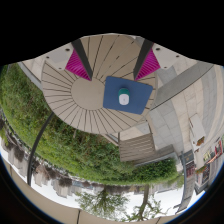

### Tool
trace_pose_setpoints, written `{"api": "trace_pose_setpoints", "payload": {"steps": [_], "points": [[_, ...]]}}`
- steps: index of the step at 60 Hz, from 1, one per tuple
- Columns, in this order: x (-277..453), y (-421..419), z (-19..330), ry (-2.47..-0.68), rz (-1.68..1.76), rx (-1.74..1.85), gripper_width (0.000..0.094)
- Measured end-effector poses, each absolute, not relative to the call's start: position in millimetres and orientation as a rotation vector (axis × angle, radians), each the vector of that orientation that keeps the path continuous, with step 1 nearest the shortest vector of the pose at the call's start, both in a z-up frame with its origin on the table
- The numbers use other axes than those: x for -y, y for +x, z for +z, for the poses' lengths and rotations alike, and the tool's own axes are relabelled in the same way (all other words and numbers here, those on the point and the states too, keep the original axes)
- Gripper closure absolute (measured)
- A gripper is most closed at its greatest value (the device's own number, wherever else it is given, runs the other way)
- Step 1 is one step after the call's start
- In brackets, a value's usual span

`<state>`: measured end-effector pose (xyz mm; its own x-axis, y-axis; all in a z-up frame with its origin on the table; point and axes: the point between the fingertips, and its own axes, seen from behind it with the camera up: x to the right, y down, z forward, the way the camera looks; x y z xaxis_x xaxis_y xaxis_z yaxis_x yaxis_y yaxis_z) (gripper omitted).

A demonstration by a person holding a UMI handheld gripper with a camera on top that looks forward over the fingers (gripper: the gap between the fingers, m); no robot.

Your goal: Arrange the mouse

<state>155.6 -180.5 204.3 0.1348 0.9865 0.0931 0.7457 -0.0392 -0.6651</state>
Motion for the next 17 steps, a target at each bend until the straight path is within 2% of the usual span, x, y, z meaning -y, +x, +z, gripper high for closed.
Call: {"api": "trace_pose_setpoints", "payload": {"steps": [6, 17], "points": [[166, 157, 212, -1.823, 0.507, 1.617, 0.0085], [170, 167, 204, -1.865, 0.508, 1.608, 0.0085]]}}
